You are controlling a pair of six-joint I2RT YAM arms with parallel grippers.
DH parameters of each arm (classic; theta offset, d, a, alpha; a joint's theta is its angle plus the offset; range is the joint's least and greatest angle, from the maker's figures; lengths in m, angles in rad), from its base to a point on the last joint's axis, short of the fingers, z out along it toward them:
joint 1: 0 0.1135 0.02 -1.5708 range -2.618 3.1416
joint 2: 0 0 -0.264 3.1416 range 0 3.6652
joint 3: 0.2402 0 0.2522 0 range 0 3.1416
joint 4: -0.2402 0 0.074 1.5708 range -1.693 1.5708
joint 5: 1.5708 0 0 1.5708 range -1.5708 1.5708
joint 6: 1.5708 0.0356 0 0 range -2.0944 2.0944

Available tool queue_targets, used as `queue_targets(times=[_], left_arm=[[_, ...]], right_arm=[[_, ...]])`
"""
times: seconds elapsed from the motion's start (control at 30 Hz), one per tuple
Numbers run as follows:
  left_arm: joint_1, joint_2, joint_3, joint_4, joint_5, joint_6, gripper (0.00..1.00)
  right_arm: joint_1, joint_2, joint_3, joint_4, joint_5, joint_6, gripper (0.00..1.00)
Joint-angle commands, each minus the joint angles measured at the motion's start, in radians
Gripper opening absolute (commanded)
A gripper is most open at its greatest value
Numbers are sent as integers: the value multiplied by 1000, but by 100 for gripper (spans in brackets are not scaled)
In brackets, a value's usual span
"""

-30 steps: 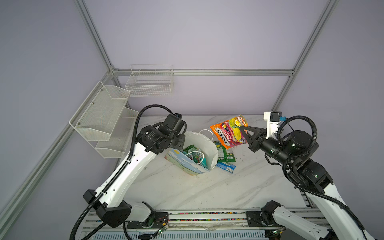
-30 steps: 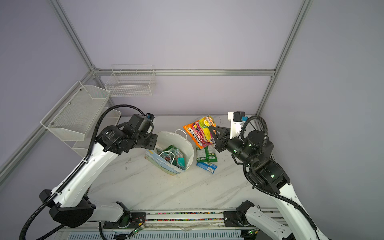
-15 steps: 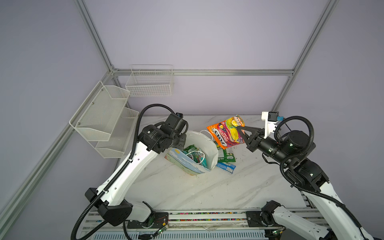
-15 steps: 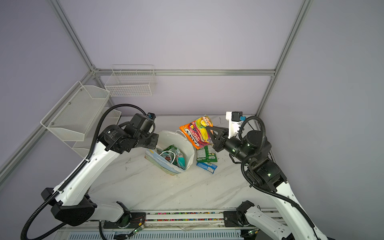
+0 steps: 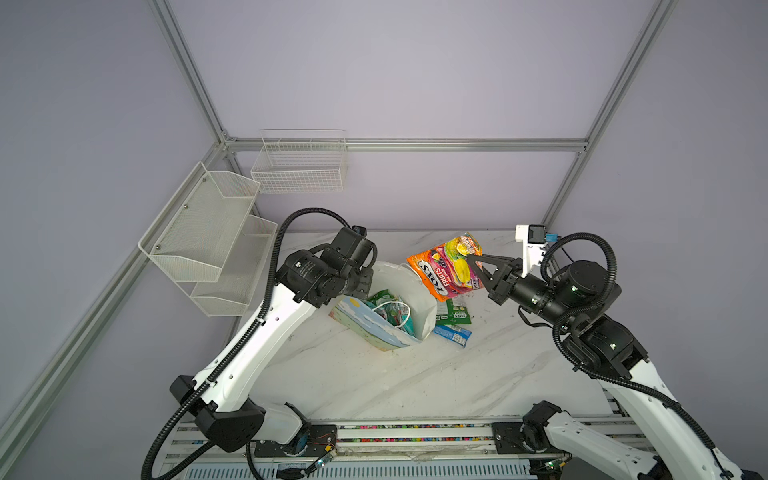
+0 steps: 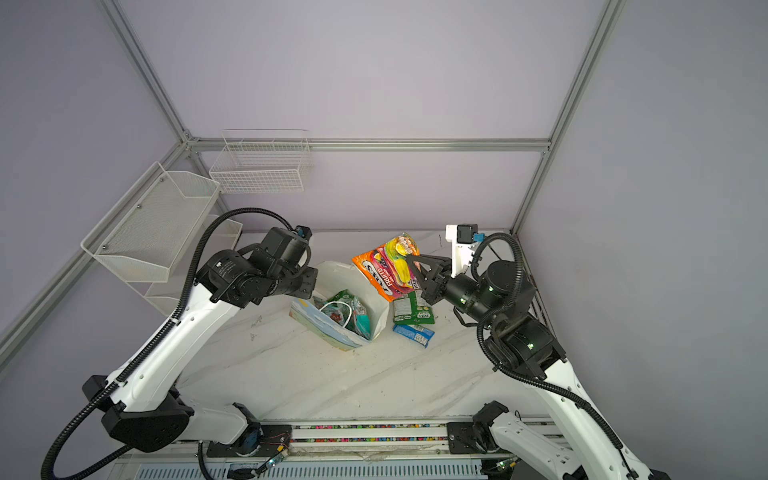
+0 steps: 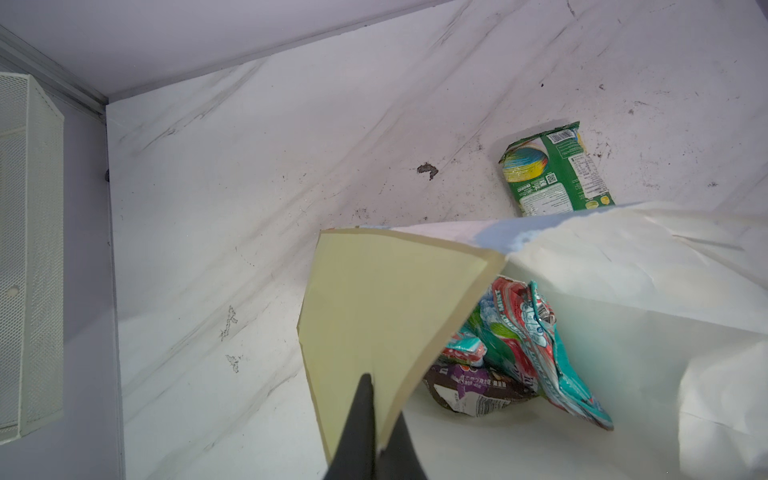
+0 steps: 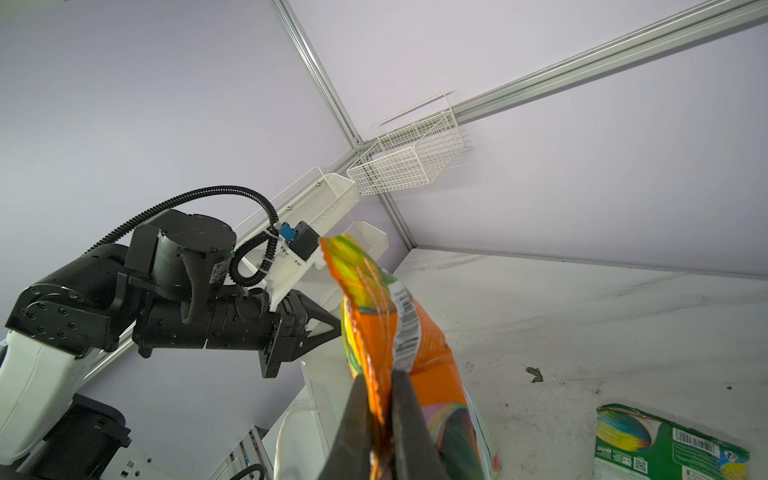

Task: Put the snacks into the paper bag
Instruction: 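Carry the orange Fruits packet toward the bag held by the left gripper, then lower the orange Fruits packet into the bag's opening with the right gripper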

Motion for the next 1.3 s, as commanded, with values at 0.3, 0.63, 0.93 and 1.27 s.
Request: queue_targets(times=[0.3, 0.63, 0.93, 1.27], left_arm=[[-6, -7, 100, 30, -24, -17, 0], [-8, -7, 100, 29, -23, -18, 0], [-9, -8, 104, 30, -24, -19, 0], [-10, -7, 104, 29, -25, -15, 0]], right_arm=[[18, -17, -7, 181, -129, 34, 0], [27, -9, -22, 159, -98, 27, 0], [79, 16, -45, 148, -20, 21, 0], [298, 120, -23, 111, 216, -26, 0]])
